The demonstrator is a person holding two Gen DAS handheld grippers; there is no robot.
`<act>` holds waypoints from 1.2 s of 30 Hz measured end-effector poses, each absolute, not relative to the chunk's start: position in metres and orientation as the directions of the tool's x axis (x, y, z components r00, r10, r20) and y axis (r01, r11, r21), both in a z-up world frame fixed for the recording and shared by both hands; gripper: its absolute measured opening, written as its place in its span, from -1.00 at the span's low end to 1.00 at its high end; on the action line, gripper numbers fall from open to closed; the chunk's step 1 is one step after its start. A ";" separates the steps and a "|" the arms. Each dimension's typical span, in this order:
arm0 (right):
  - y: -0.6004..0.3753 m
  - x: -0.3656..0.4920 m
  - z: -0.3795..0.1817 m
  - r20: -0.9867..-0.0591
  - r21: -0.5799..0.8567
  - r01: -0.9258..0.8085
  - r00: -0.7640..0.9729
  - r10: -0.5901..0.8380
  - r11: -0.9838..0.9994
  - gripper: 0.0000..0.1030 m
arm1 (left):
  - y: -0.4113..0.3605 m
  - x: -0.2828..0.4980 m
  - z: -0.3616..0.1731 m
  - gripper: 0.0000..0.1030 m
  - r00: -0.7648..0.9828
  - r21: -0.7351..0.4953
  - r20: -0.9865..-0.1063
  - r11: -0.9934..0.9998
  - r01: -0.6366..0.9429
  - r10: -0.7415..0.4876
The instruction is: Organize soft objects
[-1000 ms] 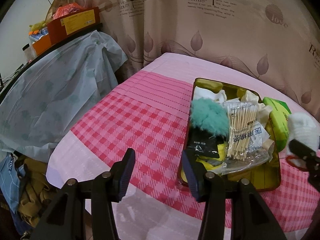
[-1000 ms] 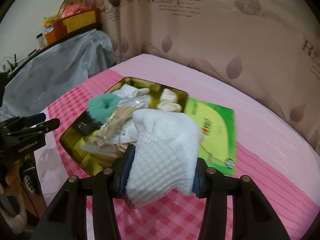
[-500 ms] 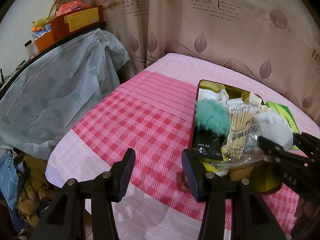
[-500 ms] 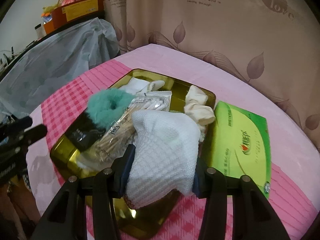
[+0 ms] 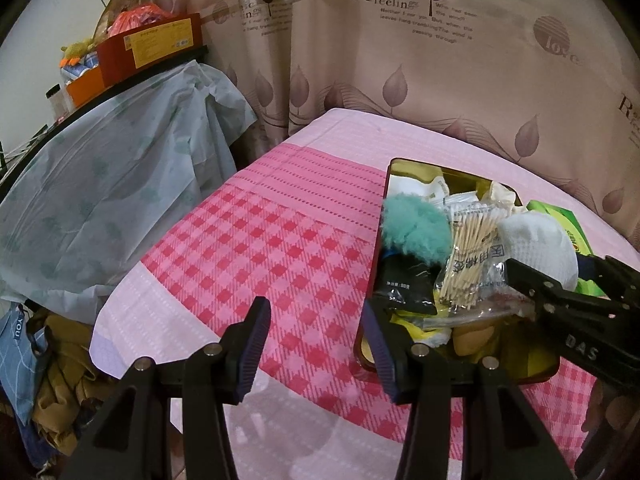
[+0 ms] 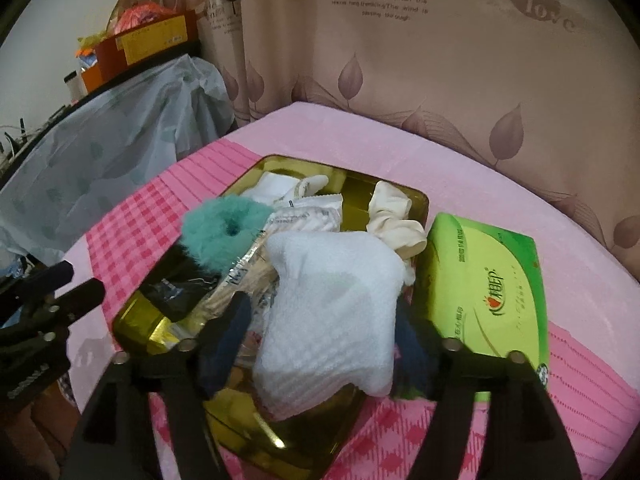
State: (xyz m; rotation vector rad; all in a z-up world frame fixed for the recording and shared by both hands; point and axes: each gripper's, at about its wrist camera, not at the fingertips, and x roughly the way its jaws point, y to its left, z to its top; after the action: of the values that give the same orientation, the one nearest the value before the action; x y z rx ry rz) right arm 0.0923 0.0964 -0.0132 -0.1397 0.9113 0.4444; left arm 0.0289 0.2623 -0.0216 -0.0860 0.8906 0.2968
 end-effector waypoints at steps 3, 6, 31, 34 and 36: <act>0.094 0.087 -0.010 -0.784 0.078 -0.423 0.534 0.318 0.903 0.50 | 0.260 0.029 -0.021 -0.05 0.595 0.055 -0.773 0.957 -0.284 0.221; 0.090 0.082 -0.006 -0.775 0.104 -0.420 0.534 0.338 0.902 0.65 | 0.257 0.029 -0.021 -0.05 0.601 0.057 -0.768 0.959 -0.279 0.221; 0.056 0.028 -0.002 -0.766 0.160 -0.318 0.557 0.320 0.935 0.98 | 0.253 0.031 -0.021 -0.05 0.600 0.073 -0.768 0.961 -0.267 0.225; 0.058 0.027 -0.003 -0.768 0.164 -0.318 0.553 0.324 0.934 0.98 | 0.253 0.031 -0.021 -0.05 0.601 0.072 -0.767 0.961 -0.266 0.224; 0.059 0.026 -0.002 -0.767 0.163 -0.323 0.553 0.326 0.932 0.99 | 0.253 0.032 -0.021 -0.05 0.601 0.070 -0.768 0.961 -0.267 0.223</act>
State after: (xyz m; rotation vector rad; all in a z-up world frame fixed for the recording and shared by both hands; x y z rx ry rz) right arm 0.0261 0.0590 -0.0020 0.0034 0.9076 0.3831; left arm 0.0321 0.2532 -0.0212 -0.0535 0.8822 0.2841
